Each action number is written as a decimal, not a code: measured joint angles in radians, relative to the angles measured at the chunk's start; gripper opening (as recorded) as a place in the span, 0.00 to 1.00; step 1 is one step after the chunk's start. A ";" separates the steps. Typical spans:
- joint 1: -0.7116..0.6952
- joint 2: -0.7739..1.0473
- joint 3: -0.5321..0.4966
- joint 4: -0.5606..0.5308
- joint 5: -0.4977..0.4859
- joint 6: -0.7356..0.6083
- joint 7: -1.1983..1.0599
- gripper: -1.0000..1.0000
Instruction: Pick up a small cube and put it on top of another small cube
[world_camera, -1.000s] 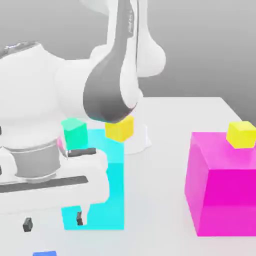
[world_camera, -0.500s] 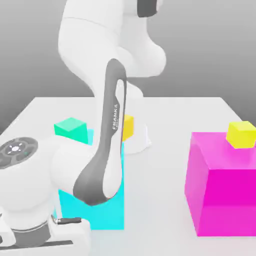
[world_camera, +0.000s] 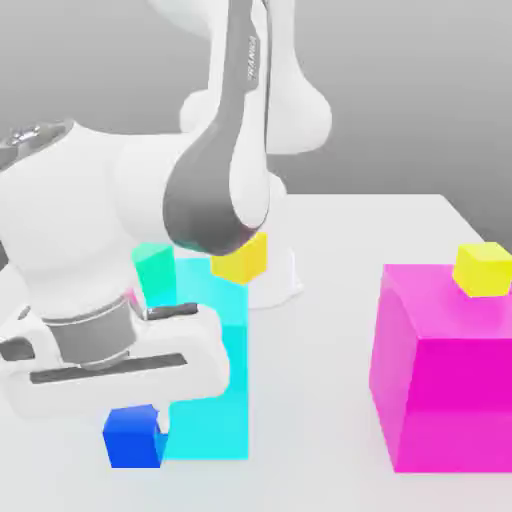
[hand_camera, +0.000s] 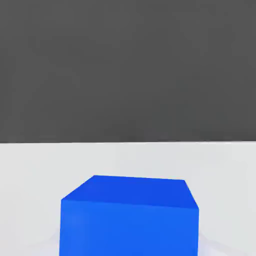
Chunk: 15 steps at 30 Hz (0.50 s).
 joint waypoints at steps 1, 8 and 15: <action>0.005 -0.034 0.002 -0.015 -0.004 -0.019 0.021 0.00; 0.019 -0.283 0.028 -0.124 -0.071 -0.141 0.200 0.00; -0.020 -0.539 0.109 -0.234 -0.173 -0.256 0.405 0.00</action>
